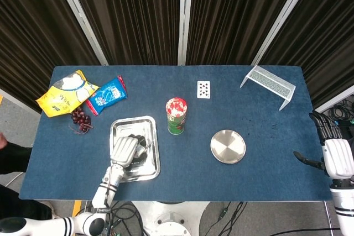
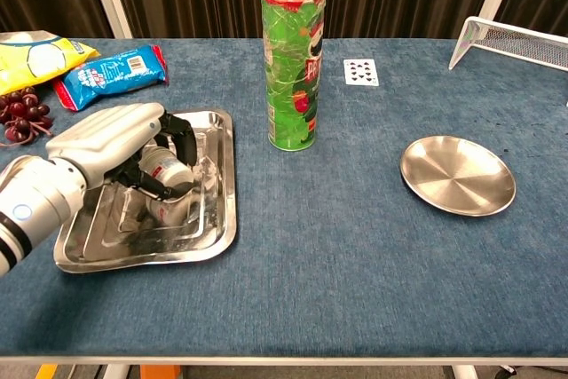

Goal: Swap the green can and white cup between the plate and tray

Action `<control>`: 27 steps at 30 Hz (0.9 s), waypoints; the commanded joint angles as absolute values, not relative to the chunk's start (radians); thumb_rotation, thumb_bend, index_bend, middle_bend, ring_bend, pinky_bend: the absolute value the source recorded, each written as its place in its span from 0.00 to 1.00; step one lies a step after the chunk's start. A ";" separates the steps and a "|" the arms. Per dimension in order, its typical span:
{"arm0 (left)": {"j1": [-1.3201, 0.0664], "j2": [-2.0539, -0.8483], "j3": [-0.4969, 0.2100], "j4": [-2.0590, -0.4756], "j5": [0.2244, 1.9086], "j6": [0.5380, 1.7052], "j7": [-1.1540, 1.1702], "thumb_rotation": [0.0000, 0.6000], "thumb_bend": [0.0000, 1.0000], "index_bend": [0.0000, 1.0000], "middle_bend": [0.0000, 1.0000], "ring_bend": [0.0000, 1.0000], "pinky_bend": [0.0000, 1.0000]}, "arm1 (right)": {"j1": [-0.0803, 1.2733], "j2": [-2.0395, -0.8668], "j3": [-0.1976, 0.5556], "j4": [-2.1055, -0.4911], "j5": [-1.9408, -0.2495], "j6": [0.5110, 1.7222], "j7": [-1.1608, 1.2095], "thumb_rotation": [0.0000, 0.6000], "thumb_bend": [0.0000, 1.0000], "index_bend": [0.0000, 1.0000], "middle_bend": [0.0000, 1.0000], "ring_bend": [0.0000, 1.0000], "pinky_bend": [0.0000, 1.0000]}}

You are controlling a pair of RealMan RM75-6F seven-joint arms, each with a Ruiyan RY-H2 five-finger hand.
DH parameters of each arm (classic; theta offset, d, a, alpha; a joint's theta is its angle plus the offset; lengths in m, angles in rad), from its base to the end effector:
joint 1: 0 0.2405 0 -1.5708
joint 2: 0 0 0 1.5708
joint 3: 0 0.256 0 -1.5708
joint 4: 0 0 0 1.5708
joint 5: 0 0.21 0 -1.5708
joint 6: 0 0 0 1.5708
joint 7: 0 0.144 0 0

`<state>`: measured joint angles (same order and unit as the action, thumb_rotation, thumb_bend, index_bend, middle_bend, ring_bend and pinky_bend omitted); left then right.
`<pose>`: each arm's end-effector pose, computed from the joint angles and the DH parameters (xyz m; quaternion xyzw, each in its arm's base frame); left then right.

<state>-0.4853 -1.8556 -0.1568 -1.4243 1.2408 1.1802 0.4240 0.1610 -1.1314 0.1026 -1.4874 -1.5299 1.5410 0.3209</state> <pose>-0.1518 0.2659 -0.0778 -0.6719 -0.4361 -0.4126 0.4336 -0.3062 -0.2168 0.1810 0.5541 -0.3864 0.5096 0.5328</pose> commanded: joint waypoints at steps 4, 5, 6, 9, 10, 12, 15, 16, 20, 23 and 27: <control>-0.482 -1.840 -0.152 -1.451 1.266 1.203 0.409 1.00 0.31 0.50 0.49 0.47 0.79 | 0.159 -1.132 0.106 -1.489 -1.532 1.541 0.320 1.00 0.05 0.00 0.03 0.00 0.08; -0.482 -1.837 -0.152 -1.458 1.272 1.209 0.407 1.00 0.31 0.50 0.49 0.47 0.79 | 0.159 -1.132 0.106 -1.489 -1.532 1.541 0.320 1.00 0.06 0.00 0.03 0.00 0.08; -0.483 -1.832 -0.151 -1.470 1.282 1.215 0.402 1.00 0.31 0.50 0.49 0.47 0.79 | 0.159 -1.132 0.107 -1.490 -1.532 1.540 0.319 1.00 0.06 0.00 0.03 0.00 0.08; -0.489 -1.817 -0.149 -1.506 1.313 1.224 0.397 1.00 0.31 0.50 0.49 0.47 0.79 | 0.160 -1.133 0.110 -1.490 -1.530 1.538 0.319 1.00 0.06 0.00 0.03 0.00 0.08; -0.492 -1.814 -0.147 -1.516 1.323 1.226 0.396 1.00 0.31 0.50 0.49 0.47 0.79 | 0.159 -1.133 0.111 -1.490 -1.530 1.538 0.320 1.00 0.06 0.00 0.03 0.00 0.08; -0.502 -1.812 -0.143 -1.537 1.352 1.228 0.389 1.00 0.31 0.50 0.49 0.47 0.79 | 0.158 -1.133 0.114 -1.489 -1.528 1.541 0.323 1.00 0.06 0.00 0.03 0.00 0.08; -0.532 -1.826 -0.141 -1.535 1.395 1.215 0.392 1.00 0.31 0.50 0.49 0.47 0.79 | 0.155 -1.132 0.120 -1.485 -1.523 1.544 0.331 1.00 0.06 0.00 0.03 0.00 0.08; -0.545 -1.834 -0.144 -1.526 1.404 1.204 0.393 1.00 0.31 0.50 0.49 0.47 0.79 | 0.154 -1.132 0.122 -1.484 -1.521 1.548 0.336 1.00 0.06 0.00 0.03 0.00 0.08; -0.610 -1.886 -0.168 -1.469 1.422 1.145 0.384 1.00 0.31 0.50 0.49 0.47 0.79 | 0.137 -1.126 0.134 -1.475 -1.510 1.576 0.362 1.00 0.06 0.00 0.03 0.00 0.08; -0.658 -1.938 -0.184 -1.417 1.436 1.109 0.361 1.00 0.31 0.50 0.49 0.47 0.79 | 0.121 -1.118 0.140 -1.466 -1.498 1.593 0.382 1.00 0.06 0.00 0.03 0.00 0.08; -0.705 -2.012 -0.184 -1.329 1.469 1.091 0.304 1.00 0.31 0.50 0.49 0.47 0.79 | 0.108 -1.110 0.145 -1.451 -1.486 1.600 0.413 1.00 0.06 0.00 0.03 0.00 0.08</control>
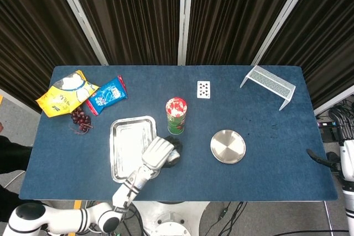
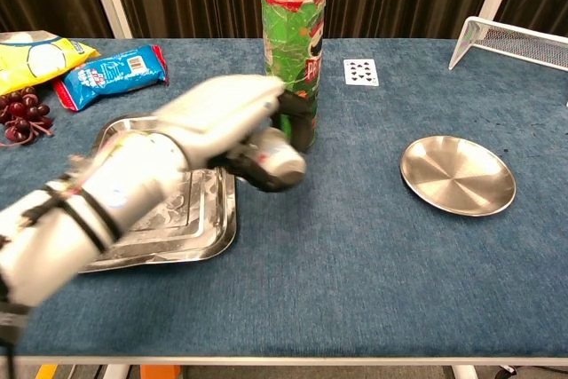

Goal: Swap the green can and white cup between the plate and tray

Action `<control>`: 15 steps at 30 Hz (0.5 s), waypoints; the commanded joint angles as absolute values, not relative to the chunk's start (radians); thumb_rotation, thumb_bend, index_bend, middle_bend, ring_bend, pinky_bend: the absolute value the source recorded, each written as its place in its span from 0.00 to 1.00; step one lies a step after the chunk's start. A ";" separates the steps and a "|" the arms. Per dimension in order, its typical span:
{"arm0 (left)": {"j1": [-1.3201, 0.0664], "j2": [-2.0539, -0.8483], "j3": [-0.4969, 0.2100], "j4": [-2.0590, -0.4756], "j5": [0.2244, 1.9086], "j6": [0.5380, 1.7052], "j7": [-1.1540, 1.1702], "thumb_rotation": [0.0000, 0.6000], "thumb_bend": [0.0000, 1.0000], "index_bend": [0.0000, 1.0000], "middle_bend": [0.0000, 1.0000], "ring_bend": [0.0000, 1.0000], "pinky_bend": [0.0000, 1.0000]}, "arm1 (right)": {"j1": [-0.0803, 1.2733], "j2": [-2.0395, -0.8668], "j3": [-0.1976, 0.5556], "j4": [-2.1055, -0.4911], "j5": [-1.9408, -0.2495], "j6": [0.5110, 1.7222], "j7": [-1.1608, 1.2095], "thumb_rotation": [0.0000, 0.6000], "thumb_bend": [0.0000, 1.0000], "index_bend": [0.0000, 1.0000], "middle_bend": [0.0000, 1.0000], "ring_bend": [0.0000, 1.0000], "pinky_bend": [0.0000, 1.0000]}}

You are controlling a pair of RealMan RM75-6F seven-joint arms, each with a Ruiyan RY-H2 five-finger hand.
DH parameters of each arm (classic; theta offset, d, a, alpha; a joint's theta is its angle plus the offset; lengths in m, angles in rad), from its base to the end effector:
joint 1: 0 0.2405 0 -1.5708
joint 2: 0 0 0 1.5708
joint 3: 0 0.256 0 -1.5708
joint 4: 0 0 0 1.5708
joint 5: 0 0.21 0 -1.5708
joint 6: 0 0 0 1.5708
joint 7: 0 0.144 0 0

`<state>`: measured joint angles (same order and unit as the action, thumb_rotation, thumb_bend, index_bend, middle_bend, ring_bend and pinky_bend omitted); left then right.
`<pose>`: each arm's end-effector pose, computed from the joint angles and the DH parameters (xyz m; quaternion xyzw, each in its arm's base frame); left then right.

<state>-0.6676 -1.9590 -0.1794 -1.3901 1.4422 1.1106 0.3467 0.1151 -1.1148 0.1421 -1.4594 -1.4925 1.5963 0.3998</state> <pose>-0.0551 0.2643 -0.1028 -0.7299 -0.3464 -0.5031 0.3070 -0.3185 -0.2089 0.2054 0.5102 -0.3805 0.5346 0.5560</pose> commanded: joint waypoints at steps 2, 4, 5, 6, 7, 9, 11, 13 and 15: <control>-0.717 -2.038 -0.179 -1.296 1.480 1.089 0.282 1.00 0.31 0.50 0.49 0.47 0.79 | 0.104 -1.111 0.146 -1.444 -1.484 1.601 0.421 1.00 0.06 0.00 0.03 0.00 0.08; -0.730 -2.065 -0.174 -1.258 1.493 1.088 0.262 1.00 0.31 0.50 0.49 0.47 0.79 | 0.104 -1.112 0.148 -1.437 -1.483 1.598 0.427 1.00 0.06 0.00 0.03 0.00 0.08; -0.735 -2.075 -0.170 -1.241 1.497 1.086 0.255 1.00 0.31 0.49 0.48 0.47 0.79 | 0.104 -1.113 0.149 -1.435 -1.482 1.596 0.429 1.00 0.06 0.00 0.03 0.00 0.08; -0.740 -2.088 -0.166 -1.220 1.501 1.083 0.244 1.00 0.31 0.49 0.48 0.46 0.79 | 0.104 -1.113 0.150 -1.434 -1.481 1.595 0.433 1.00 0.06 0.00 0.03 0.00 0.08; -0.744 -2.097 -0.163 -1.204 1.504 1.082 0.237 1.00 0.31 0.49 0.48 0.46 0.78 | 0.103 -1.114 0.150 -1.433 -1.482 1.595 0.435 1.00 0.06 0.00 0.03 0.00 0.08; -0.750 -2.111 -0.157 -1.171 1.509 1.079 0.223 1.00 0.31 0.48 0.47 0.46 0.78 | 0.102 -1.114 0.150 -1.430 -1.484 1.596 0.439 1.00 0.06 0.00 0.03 0.00 0.08; -0.752 -2.115 -0.153 -1.156 1.512 1.079 0.213 1.00 0.30 0.47 0.47 0.46 0.78 | 0.101 -1.115 0.151 -1.427 -1.483 1.595 0.441 1.00 0.06 0.00 0.03 0.00 0.08; -0.754 -2.113 -0.148 -1.144 1.522 1.088 0.202 1.00 0.27 0.43 0.44 0.43 0.74 | 0.099 -1.116 0.153 -1.424 -1.482 1.596 0.446 1.00 0.06 0.00 0.03 0.00 0.08; -0.752 -2.110 -0.144 -1.136 1.536 1.105 0.193 1.00 0.20 0.36 0.39 0.37 0.69 | 0.098 -1.116 0.153 -1.421 -1.483 1.596 0.451 1.00 0.06 0.00 0.03 0.00 0.08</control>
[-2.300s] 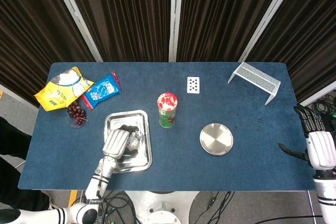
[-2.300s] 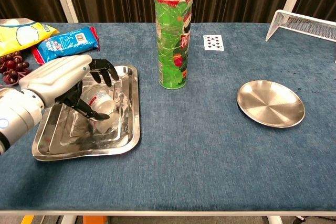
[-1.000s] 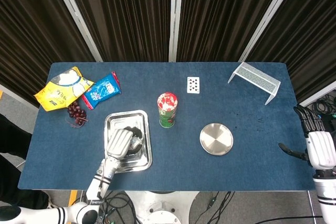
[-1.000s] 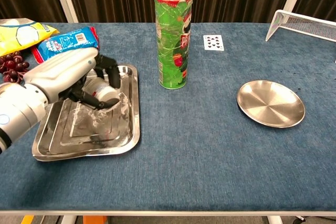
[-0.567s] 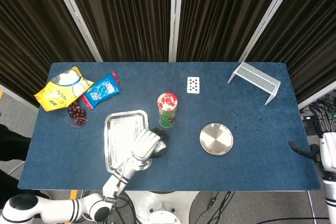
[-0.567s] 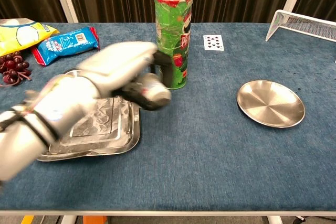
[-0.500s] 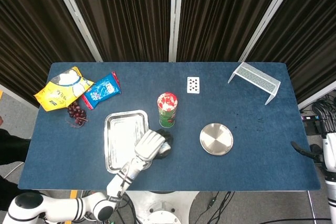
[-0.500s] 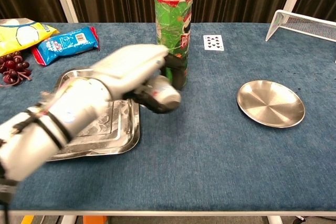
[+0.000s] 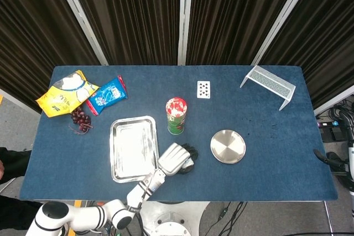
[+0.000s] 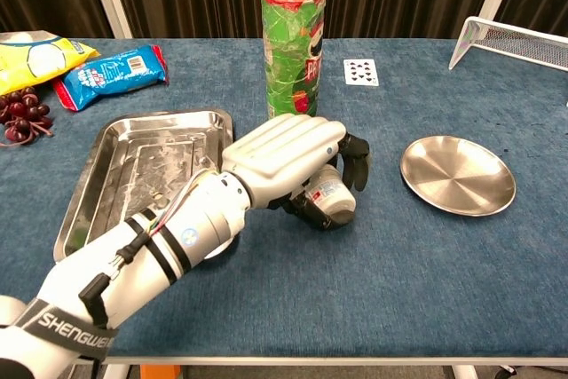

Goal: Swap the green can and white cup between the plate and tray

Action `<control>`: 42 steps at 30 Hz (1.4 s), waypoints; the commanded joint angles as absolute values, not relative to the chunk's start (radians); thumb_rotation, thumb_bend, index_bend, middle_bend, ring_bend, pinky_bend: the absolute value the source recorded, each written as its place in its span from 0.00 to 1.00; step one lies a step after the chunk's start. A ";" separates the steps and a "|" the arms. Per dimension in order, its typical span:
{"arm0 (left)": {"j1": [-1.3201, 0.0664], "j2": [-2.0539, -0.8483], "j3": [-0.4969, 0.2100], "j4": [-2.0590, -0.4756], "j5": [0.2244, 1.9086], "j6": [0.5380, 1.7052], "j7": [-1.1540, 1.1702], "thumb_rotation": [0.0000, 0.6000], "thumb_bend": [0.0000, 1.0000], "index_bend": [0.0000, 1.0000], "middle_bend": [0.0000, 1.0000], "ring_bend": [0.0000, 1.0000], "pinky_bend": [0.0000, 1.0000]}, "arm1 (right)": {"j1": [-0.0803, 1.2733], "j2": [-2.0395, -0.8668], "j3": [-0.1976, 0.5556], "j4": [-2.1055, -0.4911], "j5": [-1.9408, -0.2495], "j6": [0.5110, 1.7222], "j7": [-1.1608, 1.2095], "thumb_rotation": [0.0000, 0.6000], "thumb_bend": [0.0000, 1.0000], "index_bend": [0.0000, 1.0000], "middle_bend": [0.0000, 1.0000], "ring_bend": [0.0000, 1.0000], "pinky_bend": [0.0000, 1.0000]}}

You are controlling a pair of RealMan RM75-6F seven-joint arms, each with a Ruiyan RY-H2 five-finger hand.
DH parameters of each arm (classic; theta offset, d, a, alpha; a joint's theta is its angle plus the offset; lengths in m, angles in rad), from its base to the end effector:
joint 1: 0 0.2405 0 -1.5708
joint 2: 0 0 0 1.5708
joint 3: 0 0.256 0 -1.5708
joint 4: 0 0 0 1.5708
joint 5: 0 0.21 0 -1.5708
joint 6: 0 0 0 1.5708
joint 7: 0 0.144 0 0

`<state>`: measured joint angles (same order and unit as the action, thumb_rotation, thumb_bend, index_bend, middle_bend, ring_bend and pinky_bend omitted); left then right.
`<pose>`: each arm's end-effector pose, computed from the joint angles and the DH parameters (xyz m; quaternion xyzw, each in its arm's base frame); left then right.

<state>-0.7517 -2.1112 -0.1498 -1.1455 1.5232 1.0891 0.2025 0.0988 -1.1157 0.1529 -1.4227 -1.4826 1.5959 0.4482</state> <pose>-0.0383 0.2593 -0.1481 -0.7540 -0.3246 -0.5077 0.2614 -0.3281 -0.2059 0.2120 0.4990 -0.3845 0.5372 0.5610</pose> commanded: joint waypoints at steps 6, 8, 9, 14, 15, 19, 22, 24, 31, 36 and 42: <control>-0.750 -2.095 -0.127 -1.135 1.556 1.125 0.183 1.00 0.09 0.31 0.30 0.24 0.57 | 0.098 -1.119 0.154 -1.420 -1.489 1.594 0.450 1.00 0.06 0.00 0.03 0.00 0.08; -0.746 -2.086 -0.126 -1.143 1.557 1.131 0.188 1.00 0.06 0.30 0.29 0.23 0.54 | 0.098 -1.120 0.154 -1.422 -1.490 1.594 0.449 1.00 0.06 0.00 0.03 0.00 0.08; -0.741 -2.072 -0.125 -1.158 1.557 1.138 0.192 1.00 0.06 0.30 0.29 0.23 0.54 | 0.098 -1.119 0.155 -1.423 -1.490 1.594 0.449 1.00 0.06 0.00 0.03 0.00 0.08; -0.684 -1.942 -0.126 -1.298 1.558 1.218 0.243 1.00 0.04 0.30 0.29 0.23 0.53 | 0.096 -1.116 0.158 -1.423 -1.489 1.595 0.453 1.00 0.06 0.00 0.03 0.00 0.08; -0.665 -1.896 -0.129 -1.345 1.556 1.243 0.264 1.00 0.04 0.30 0.29 0.23 0.53 | 0.095 -1.115 0.159 -1.422 -1.488 1.595 0.454 1.00 0.06 0.00 0.03 0.00 0.08; -0.614 -1.763 -0.159 -1.477 1.539 1.313 0.328 1.00 0.04 0.33 0.33 0.28 0.54 | 0.091 -1.114 0.161 -1.423 -1.484 1.595 0.459 1.00 0.06 0.00 0.03 0.00 0.08; -0.600 -1.685 -0.187 -1.520 1.516 1.324 0.363 1.00 0.04 0.38 0.36 0.31 0.54 | 0.088 -1.111 0.161 -1.428 -1.486 1.600 0.458 1.00 0.06 0.00 0.03 0.00 0.08; -0.595 -1.637 -0.208 -1.532 1.484 1.312 0.378 1.00 0.04 0.41 0.36 0.32 0.55 | 0.085 -1.108 0.160 -1.431 -1.490 1.604 0.457 1.00 0.06 0.00 0.03 0.00 0.08; -0.595 -1.529 -0.284 -1.557 1.376 1.273 0.361 1.00 0.04 0.34 0.38 0.34 0.54 | 0.087 -1.110 0.162 -1.433 -1.488 1.595 0.454 1.00 0.06 0.00 0.04 0.00 0.08; -0.628 -1.477 -0.325 -1.597 1.371 1.233 0.270 1.00 0.01 0.11 0.20 0.17 0.43 | 0.095 -1.112 0.164 -1.438 -1.486 1.581 0.441 1.00 0.06 0.00 0.04 0.00 0.08; -0.703 -1.440 -0.346 -1.631 1.382 1.131 0.178 1.00 0.00 0.06 0.09 0.07 0.30 | 0.104 -1.111 0.163 -1.452 -1.493 1.571 0.419 1.00 0.06 0.00 0.04 0.00 0.08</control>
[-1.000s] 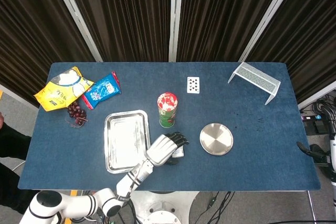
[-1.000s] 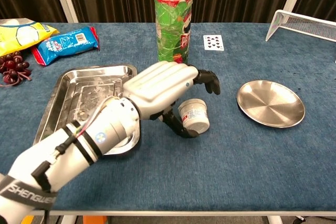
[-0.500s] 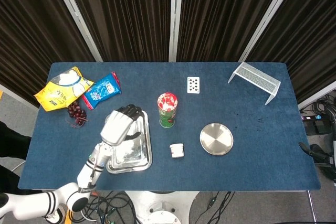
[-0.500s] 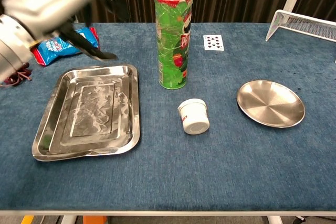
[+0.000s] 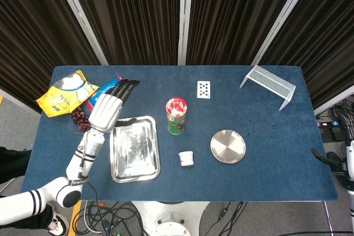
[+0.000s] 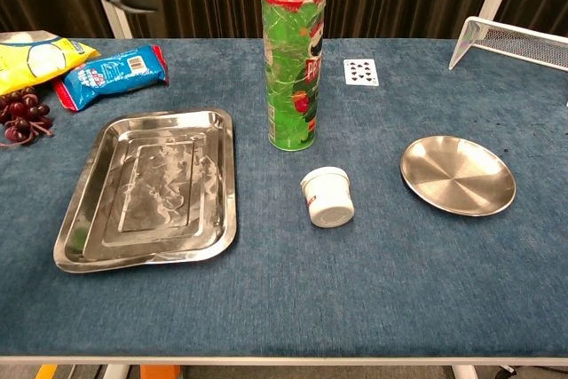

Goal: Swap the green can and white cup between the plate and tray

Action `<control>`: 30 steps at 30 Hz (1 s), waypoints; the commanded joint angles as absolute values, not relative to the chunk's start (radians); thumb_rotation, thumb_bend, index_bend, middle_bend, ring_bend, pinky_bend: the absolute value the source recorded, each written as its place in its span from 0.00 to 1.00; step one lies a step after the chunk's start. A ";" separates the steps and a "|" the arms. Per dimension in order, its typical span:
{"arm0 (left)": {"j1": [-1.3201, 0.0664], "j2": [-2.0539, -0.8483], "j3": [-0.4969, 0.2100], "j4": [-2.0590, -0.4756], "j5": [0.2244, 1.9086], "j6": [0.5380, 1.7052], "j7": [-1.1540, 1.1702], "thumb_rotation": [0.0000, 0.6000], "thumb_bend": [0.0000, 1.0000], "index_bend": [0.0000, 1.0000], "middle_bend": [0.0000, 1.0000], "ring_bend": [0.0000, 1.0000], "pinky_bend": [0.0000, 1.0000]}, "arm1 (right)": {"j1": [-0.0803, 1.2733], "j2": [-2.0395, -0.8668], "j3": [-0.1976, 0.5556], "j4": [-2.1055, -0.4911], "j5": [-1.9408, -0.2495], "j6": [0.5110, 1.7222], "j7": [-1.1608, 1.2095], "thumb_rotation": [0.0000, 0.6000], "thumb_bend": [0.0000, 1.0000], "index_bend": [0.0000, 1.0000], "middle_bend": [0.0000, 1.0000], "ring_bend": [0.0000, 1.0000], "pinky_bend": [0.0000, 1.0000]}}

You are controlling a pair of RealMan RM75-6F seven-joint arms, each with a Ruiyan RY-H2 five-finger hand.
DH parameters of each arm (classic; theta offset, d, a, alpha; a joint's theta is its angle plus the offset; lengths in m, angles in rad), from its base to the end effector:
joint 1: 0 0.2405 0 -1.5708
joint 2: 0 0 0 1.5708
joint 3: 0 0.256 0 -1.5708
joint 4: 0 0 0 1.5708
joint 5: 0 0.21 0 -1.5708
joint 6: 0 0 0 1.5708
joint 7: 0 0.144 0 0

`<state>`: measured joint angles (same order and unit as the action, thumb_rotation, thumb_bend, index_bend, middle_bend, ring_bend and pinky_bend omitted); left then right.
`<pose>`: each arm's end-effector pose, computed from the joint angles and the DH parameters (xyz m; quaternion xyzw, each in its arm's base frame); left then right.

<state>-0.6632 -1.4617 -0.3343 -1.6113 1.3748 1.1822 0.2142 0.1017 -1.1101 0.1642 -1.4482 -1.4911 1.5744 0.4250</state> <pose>-0.1007 0.3458 0.0635 -0.6582 -0.3017 -0.5492 0.4174 -0.3230 -0.2092 0.2093 0.5042 -0.3866 0.5342 0.5577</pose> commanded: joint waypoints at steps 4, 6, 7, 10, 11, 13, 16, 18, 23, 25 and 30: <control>-0.781 -1.430 -0.352 -1.628 1.374 1.022 0.158 1.00 0.00 0.05 0.09 0.05 0.27 | 0.110 -1.115 0.158 -1.462 -1.501 1.562 0.400 1.00 0.06 0.00 0.03 0.00 0.08; -0.815 -1.421 -0.358 -1.625 1.343 0.962 0.150 1.00 0.00 0.05 0.09 0.04 0.25 | 0.115 -1.113 0.157 -1.475 -1.513 1.564 0.387 1.00 0.06 0.00 0.03 0.00 0.08; -0.827 -1.413 -0.359 -1.629 1.328 0.937 0.150 1.00 0.00 0.05 0.08 0.04 0.24 | 0.117 -1.110 0.157 -1.484 -1.519 1.566 0.380 1.00 0.06 0.00 0.03 0.00 0.08; -0.858 -1.390 -0.355 -1.643 1.296 0.880 0.164 1.00 0.00 0.05 0.06 0.03 0.22 | 0.121 -1.095 0.157 -1.520 -1.543 1.580 0.351 1.00 0.06 0.00 0.03 0.00 0.08; -0.867 -1.386 -0.353 -1.646 1.289 0.869 0.171 1.00 0.00 0.05 0.06 0.03 0.22 | 0.122 -1.090 0.157 -1.530 -1.550 1.582 0.340 1.00 0.06 0.00 0.03 0.00 0.08; -0.883 -1.386 -0.349 -1.650 1.282 0.859 0.185 1.00 0.00 0.05 0.06 0.03 0.22 | 0.126 -1.082 0.157 -1.551 -1.560 1.584 0.320 1.00 0.06 0.00 0.03 0.00 0.08; -0.908 -1.399 -0.346 -1.642 1.271 0.847 0.192 1.00 0.00 0.05 0.06 0.03 0.22 | 0.134 -1.081 0.155 -1.568 -1.559 1.570 0.304 1.00 0.06 0.00 0.03 0.00 0.08; -0.928 -1.404 -0.340 -1.634 1.263 0.828 0.196 1.00 0.00 0.05 0.06 0.03 0.22 | 0.139 -1.085 0.152 -1.570 -1.555 1.557 0.298 1.00 0.06 0.00 0.03 0.00 0.08; -0.981 -1.424 -0.321 -1.588 1.242 0.778 0.233 1.00 0.00 0.05 0.06 0.03 0.22 | 0.143 -1.097 0.148 -1.561 -1.547 1.546 0.299 1.00 0.06 0.00 0.03 0.00 0.08; -1.000 -1.436 -0.314 -1.559 1.229 0.766 0.257 1.00 0.00 0.05 0.06 0.03 0.22 | 0.143 -1.098 0.147 -1.557 -1.547 1.546 0.301 1.00 0.06 0.00 0.03 0.00 0.08; -1.044 -1.460 -0.309 -1.501 1.180 0.737 0.292 1.00 0.00 0.06 0.06 0.03 0.22 | 0.142 -1.102 0.148 -1.542 -1.536 1.544 0.307 1.00 0.06 0.00 0.03 0.00 0.08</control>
<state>-1.0317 -1.4512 -0.3115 -1.5133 1.1933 0.7469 0.2847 0.1420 -1.1009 0.1477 -1.5439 -1.5375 1.5450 0.3051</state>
